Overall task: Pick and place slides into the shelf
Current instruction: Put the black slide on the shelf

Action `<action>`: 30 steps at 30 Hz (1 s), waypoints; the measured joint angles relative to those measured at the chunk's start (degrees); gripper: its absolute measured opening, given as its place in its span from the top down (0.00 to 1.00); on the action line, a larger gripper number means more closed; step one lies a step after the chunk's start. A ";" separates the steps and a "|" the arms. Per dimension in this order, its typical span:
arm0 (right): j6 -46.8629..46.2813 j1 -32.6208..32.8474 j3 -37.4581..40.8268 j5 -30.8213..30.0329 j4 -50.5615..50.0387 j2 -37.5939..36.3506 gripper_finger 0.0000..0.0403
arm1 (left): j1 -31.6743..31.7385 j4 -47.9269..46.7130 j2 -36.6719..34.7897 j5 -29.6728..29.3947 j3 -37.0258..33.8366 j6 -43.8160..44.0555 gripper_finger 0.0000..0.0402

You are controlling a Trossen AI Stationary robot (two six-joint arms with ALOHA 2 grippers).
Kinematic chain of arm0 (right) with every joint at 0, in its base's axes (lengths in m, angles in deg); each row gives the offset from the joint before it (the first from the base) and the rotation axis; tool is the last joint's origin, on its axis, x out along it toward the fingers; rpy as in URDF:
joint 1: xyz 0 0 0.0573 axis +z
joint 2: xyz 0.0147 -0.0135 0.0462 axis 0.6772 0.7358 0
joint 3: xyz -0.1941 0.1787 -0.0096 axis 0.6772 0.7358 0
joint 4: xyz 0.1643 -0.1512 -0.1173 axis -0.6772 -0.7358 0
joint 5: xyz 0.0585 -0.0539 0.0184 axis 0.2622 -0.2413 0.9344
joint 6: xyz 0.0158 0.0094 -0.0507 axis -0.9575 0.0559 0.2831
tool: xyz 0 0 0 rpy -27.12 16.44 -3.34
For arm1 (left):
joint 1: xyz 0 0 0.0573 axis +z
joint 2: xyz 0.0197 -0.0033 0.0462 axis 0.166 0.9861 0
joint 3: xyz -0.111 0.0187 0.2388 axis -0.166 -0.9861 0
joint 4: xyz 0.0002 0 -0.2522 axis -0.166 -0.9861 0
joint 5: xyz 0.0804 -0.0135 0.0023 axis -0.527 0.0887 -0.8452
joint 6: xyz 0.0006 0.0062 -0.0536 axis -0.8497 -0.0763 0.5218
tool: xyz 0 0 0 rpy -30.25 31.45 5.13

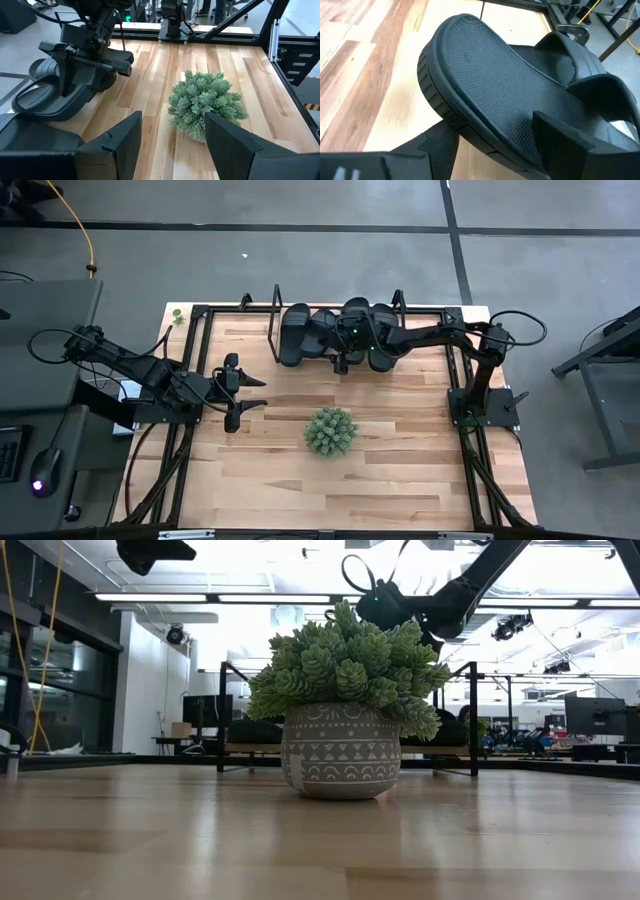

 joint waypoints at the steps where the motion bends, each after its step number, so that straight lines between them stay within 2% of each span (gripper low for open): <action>1: 0.18 0.04 0.00 -0.04 -0.17 0.00 0.42 | 0.00 0.00 0.00 0.01 0.00 0.00 0.51; 9: 5.91 0.04 -0.04 -2.82 -1.42 -1.25 0.42 | 0.00 -0.13 0.00 0.00 0.00 0.00 0.51; 21: 10.45 0.02 -0.07 -3.06 -13.94 -8.55 0.42 | 0.00 -0.20 0.00 0.02 0.00 0.01 0.51; 27: 9.51 0.01 -0.07 -3.58 -15.91 -8.55 0.42 | 0.02 -0.20 0.00 0.00 0.00 0.04 0.51; 30: 7.11 0.00 -0.07 -1.06 -15.65 -8.55 0.42 | 0.01 -0.19 0.00 0.00 0.00 0.02 0.51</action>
